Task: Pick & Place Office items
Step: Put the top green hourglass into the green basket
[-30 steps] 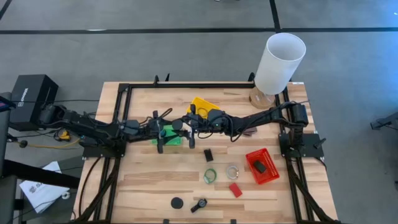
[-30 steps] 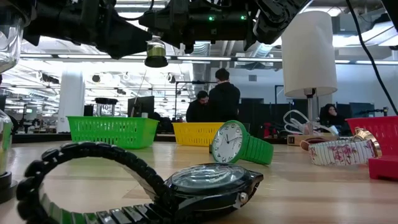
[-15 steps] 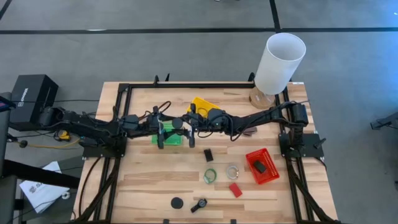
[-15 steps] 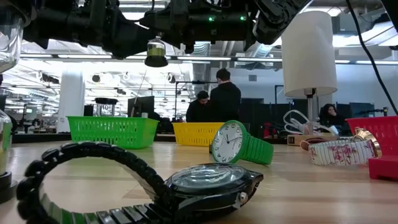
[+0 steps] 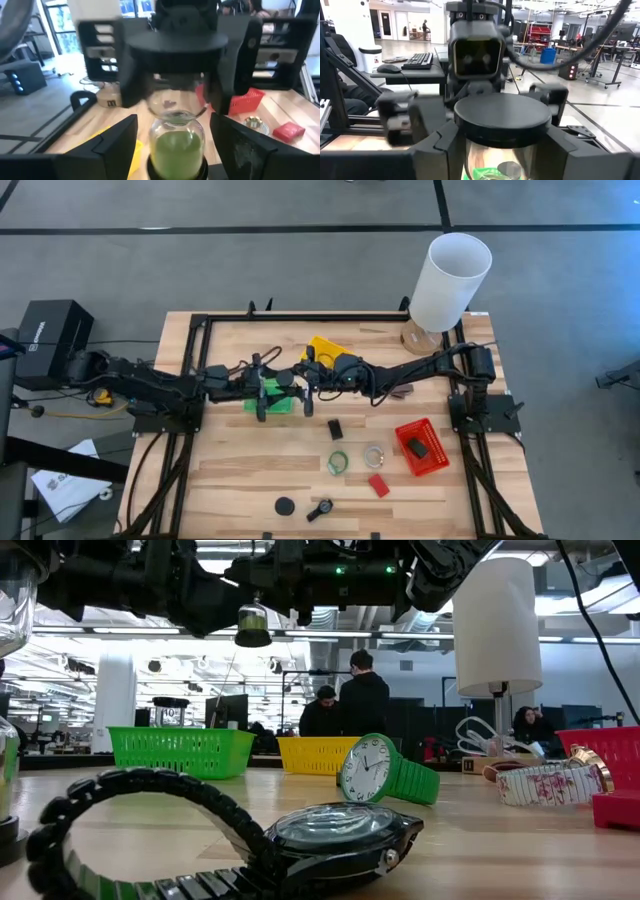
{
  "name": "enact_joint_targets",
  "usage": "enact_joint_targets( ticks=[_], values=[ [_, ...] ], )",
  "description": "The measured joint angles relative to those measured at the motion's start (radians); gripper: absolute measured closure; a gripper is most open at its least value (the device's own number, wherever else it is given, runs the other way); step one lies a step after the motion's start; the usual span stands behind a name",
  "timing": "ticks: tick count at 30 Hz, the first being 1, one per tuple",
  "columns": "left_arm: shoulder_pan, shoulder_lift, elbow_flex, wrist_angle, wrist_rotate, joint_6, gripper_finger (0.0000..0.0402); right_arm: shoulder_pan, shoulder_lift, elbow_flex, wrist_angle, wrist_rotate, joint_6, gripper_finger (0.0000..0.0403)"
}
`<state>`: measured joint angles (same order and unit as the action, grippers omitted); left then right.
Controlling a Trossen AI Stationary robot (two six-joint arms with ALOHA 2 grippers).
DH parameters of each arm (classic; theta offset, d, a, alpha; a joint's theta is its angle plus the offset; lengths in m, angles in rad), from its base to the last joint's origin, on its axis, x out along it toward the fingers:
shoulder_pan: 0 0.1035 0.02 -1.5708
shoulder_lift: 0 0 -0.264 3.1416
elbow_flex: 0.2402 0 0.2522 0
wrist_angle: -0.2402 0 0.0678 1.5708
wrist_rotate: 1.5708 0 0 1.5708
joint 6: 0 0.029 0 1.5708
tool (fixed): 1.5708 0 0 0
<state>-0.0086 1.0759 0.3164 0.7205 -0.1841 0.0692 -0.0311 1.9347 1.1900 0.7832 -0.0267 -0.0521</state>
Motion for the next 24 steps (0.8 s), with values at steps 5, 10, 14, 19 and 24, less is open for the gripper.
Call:
enact_joint_targets(
  ticks=[5,10,14,19,24],
  values=[
    [0.000,0.120,0.069,0.004,0.000,0.006,0.0173,0.000,0.000,0.000,0.002,0.000,0.000,0.0225],
    [-0.004,0.157,0.102,0.002,-0.004,0.052,0.0170,0.002,0.000,0.000,-0.009,0.002,0.000,0.0237],
    [-0.007,0.126,0.094,0.000,-0.001,0.047,0.0170,0.002,-0.001,0.000,-0.008,0.001,0.000,0.0239],
    [-0.007,0.059,0.078,-0.019,0.000,0.048,0.0169,0.000,-0.003,0.002,-0.010,0.001,0.000,0.0212],
    [-0.007,0.041,0.076,-0.047,0.001,0.047,0.0174,0.000,-0.002,0.000,0.000,0.001,0.000,0.0218]
  ],
)
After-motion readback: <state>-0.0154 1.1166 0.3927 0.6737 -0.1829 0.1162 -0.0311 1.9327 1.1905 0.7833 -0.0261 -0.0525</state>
